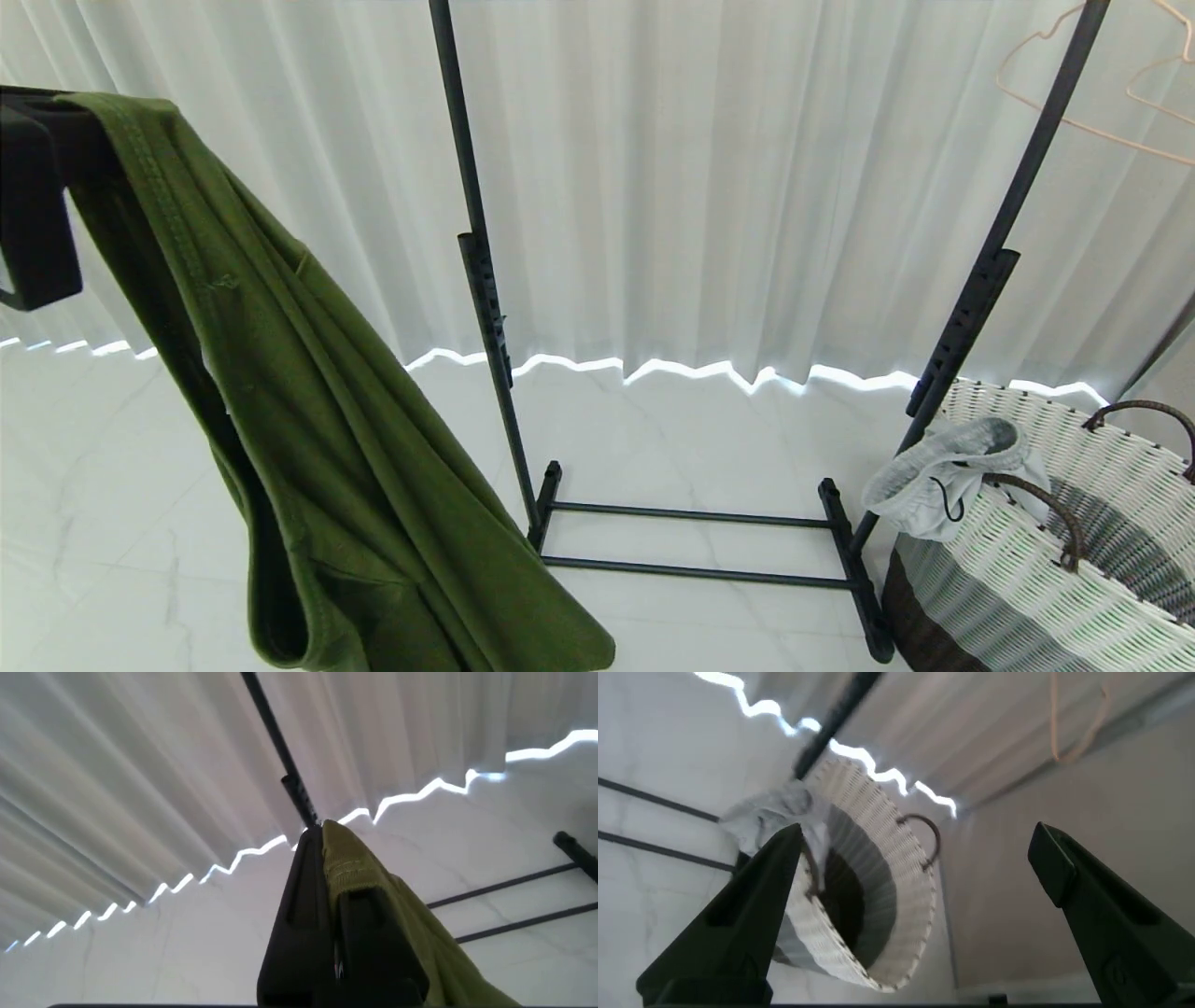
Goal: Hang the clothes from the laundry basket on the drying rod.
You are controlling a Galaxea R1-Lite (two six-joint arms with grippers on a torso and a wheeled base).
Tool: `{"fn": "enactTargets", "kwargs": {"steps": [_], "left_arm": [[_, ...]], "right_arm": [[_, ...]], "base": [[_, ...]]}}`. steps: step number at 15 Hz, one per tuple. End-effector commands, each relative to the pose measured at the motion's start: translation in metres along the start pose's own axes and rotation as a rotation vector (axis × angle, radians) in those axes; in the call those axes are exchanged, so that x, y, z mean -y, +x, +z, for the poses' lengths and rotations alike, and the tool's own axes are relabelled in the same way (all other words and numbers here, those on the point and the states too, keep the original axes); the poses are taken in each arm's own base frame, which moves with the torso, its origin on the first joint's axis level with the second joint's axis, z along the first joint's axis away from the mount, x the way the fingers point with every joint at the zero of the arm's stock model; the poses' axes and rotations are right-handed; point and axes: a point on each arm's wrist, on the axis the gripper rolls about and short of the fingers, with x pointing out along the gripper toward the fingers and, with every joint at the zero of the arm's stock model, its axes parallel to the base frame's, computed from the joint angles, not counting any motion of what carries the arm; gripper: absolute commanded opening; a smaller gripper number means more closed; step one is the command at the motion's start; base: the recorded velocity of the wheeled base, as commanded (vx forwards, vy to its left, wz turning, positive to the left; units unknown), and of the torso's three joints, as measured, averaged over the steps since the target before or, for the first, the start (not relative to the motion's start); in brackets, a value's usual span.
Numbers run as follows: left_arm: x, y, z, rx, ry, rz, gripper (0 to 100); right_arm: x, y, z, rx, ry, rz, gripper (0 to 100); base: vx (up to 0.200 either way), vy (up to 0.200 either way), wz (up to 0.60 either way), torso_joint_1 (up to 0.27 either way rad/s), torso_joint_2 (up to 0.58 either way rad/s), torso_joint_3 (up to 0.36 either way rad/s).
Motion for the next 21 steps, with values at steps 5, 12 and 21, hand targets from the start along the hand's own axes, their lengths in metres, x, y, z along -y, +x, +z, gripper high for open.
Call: {"fn": "enactTargets", "kwargs": {"steps": [5,12,21], "left_arm": [[-0.006,-0.006,-0.011,-0.015,0.0,0.026,0],[-0.008,-0.008,-0.015,-0.02,0.005,0.037,0],[-0.006,-0.007,-0.019,-0.031,0.014,0.034,0]], "right_arm": [[0.002,0.001,-0.005,-0.043,0.013,-0.049,100],[0.002,0.002,-0.005,-0.042,0.025,-0.046,100],[-0.001,0.002,-0.008,-0.05,0.059,-0.039,100]], "base": [[0.0,0.0,0.0,0.0,0.0,0.0],[0.0,0.0,0.0,0.0,0.0,0.0],[0.0,0.0,0.0,0.079,-0.27,-0.198]]}}
